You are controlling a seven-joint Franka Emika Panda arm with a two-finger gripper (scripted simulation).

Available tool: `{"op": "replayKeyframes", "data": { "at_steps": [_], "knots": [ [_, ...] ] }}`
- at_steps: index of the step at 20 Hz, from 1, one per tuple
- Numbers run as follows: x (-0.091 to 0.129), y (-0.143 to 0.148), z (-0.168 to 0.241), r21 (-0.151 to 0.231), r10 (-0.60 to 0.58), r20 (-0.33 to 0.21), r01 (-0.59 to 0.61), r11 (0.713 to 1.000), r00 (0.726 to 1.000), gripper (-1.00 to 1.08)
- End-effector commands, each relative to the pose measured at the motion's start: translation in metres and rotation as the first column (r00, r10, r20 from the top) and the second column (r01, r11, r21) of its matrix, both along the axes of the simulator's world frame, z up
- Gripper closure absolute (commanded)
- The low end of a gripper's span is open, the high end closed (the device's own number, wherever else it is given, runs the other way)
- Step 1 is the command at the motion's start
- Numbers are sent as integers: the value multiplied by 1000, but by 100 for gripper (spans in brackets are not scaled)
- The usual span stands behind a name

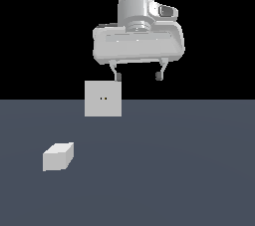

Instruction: Plug the charger into the wall socket.

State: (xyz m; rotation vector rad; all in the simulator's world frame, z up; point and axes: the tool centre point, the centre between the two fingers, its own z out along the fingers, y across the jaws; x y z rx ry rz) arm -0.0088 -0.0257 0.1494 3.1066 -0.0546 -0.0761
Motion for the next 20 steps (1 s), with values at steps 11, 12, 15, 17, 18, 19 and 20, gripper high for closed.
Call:
{"op": "replayKeyframes", "data": {
  "at_steps": [11,12,15,17,18,19,20],
  "knots": [
    [-11,16,-9,5,19,20,-19,1000,1000,-92],
    [-13,19,-11,6,23,24,-24,1000,999,-92],
    [-22,31,-18,9,38,39,-38,999,999,-92],
    [-28,40,-24,12,49,51,-50,999,997,-92],
    [-32,45,-27,13,56,58,-57,998,997,-92],
    [-36,50,-31,15,62,65,-64,998,996,-92],
    [-40,56,-34,16,70,73,-71,997,995,-92]
  ]
}}
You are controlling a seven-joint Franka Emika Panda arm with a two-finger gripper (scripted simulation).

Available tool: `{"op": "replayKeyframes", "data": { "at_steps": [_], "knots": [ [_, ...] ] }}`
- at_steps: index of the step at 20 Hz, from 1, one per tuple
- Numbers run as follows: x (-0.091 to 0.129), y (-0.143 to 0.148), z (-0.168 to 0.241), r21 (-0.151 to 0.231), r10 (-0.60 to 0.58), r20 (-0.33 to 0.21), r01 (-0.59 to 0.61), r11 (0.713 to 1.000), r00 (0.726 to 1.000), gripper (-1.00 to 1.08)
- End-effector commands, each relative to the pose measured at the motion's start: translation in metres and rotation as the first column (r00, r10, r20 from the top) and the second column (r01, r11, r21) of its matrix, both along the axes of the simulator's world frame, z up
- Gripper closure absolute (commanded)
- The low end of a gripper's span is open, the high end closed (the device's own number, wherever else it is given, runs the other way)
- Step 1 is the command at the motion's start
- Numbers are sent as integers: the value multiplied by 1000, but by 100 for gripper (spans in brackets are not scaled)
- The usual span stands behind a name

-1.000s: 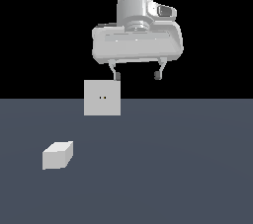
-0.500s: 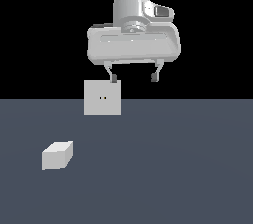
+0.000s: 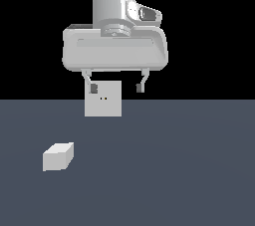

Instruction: Plug the charger into the wall socket.

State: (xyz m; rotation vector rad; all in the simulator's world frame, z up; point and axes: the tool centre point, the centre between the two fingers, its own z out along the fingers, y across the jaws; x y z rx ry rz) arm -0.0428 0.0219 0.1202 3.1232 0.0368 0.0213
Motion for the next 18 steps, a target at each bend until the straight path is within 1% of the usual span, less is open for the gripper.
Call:
{"op": "replayKeyframes", "data": {
  "at_steps": [1,10,18],
  "knots": [
    [-11,14,-9,5,18,18,-19,1000,1000,-92],
    [-44,59,-40,18,76,78,-77,997,994,-92],
    [-58,80,-55,22,101,106,-104,994,989,-92]
  ]
}}
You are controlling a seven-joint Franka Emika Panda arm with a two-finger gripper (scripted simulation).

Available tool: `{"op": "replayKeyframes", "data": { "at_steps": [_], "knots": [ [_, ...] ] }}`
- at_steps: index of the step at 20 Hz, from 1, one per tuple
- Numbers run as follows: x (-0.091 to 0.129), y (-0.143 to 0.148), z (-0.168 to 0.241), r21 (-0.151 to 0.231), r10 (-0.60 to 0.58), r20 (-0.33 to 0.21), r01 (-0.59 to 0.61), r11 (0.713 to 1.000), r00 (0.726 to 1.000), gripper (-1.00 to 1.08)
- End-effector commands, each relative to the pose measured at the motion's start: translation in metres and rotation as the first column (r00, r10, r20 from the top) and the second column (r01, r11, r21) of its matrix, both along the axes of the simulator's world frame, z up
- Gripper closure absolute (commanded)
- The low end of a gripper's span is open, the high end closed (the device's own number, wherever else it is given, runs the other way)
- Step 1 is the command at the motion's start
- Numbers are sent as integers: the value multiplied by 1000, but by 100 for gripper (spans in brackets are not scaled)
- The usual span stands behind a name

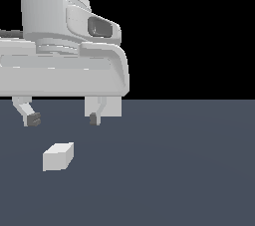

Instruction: Plug the charger into the wall socket.

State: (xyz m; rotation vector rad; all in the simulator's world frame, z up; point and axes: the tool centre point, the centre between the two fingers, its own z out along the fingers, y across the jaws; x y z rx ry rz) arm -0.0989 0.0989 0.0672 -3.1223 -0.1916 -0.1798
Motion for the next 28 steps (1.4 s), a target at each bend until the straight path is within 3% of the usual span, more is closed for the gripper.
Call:
{"op": "replayKeyframes", "data": {
  "at_steps": [1,10,26,27,28],
  "knots": [
    [-3,4,-3,1,5,7,-5,1000,1000,-92],
    [-4,5,-9,1,7,8,-7,1000,1000,-92],
    [-4,6,-55,0,7,10,-7,1000,1000,-92],
    [-4,6,-55,0,7,10,-7,1000,1000,108],
    [-4,6,-55,0,7,10,-7,1000,1000,108]
  ]
}}
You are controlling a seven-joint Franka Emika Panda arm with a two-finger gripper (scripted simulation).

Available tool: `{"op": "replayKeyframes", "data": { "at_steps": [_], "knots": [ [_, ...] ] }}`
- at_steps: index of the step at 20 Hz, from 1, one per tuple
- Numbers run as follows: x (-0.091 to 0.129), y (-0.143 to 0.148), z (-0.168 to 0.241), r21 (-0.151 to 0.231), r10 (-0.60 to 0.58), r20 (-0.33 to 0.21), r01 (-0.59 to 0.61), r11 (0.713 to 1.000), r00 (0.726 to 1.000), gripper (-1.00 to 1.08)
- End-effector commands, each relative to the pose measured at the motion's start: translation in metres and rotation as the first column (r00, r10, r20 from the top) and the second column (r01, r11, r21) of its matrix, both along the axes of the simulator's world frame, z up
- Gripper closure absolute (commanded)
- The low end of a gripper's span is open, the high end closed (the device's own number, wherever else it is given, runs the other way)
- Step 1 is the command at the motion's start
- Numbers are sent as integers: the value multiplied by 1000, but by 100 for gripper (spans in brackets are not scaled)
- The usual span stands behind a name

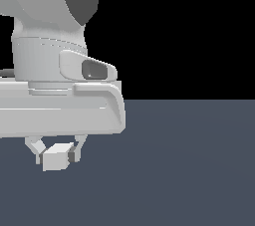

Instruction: Plug the charger into the wall socket.

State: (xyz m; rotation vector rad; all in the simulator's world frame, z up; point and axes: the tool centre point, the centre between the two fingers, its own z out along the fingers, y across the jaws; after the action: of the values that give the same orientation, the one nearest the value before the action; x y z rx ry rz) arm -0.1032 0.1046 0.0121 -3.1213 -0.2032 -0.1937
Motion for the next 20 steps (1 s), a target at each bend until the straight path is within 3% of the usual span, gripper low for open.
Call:
{"op": "replayKeyframes", "data": {
  "at_steps": [1,12,20],
  "knots": [
    [0,0,0,0,0,1,0,1000,1000,108],
    [2,-1,2,0,0,1,0,1000,1000,108],
    [23,-13,24,0,1,1,-1,1000,1000,108]
  ]
}}
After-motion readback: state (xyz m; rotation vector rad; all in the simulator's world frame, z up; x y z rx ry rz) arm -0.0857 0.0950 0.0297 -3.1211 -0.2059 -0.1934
